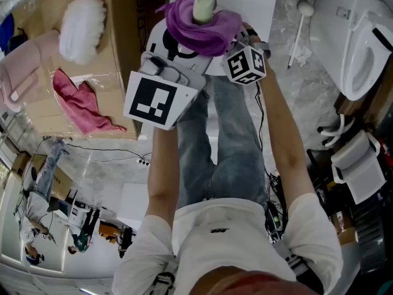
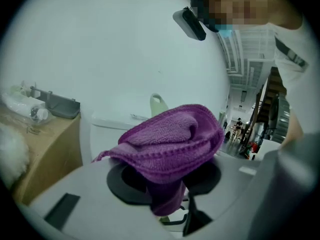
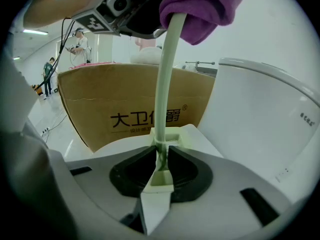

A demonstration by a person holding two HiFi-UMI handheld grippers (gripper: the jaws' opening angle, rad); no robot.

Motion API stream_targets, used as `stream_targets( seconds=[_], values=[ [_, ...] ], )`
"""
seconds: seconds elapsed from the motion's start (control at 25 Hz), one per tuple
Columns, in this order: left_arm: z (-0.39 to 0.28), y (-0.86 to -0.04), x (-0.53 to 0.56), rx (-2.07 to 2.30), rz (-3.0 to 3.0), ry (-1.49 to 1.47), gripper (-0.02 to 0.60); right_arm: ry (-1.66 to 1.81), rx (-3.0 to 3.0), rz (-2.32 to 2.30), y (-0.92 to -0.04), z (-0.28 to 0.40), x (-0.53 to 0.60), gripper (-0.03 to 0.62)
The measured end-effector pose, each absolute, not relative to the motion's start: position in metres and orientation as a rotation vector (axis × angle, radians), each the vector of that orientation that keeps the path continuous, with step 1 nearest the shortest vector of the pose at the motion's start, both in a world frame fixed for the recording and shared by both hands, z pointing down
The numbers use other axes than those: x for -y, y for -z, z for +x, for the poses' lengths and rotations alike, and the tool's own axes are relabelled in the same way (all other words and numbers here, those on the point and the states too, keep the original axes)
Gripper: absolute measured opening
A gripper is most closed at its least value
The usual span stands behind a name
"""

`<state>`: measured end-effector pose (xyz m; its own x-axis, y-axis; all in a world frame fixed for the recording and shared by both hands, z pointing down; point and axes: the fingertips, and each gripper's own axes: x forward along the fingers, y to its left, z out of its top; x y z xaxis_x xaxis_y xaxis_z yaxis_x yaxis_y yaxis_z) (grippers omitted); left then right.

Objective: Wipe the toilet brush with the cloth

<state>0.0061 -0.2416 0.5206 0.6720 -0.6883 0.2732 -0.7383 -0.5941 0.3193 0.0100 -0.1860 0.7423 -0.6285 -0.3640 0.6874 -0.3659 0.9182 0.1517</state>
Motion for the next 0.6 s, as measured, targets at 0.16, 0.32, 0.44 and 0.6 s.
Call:
stream_targets(
  seconds=[0.16, 0.32, 0.44, 0.6],
  values=[
    [0.007, -0.546, 0.233, 1.134, 2.46, -0.197, 0.143, 0.002, 2.305, 0.515, -0.742, 0.01, 0.186, 0.071],
    [0.008, -0.57, 0.226, 1.149, 2.433, -0.22, 0.132, 0.004, 2.308, 0.513, -0.742, 0.01, 0.186, 0.072],
    [0.011, -0.586, 0.222, 1.149, 2.424, -0.247, 0.13, 0.009, 2.311, 0.516, -0.742, 0.011, 0.186, 0.071],
    [0.014, -0.615, 0.217, 1.135, 2.417, -0.304, 0.13, 0.012, 2.313, 0.52, -0.742, 0.01, 0.186, 0.071]
  ],
)
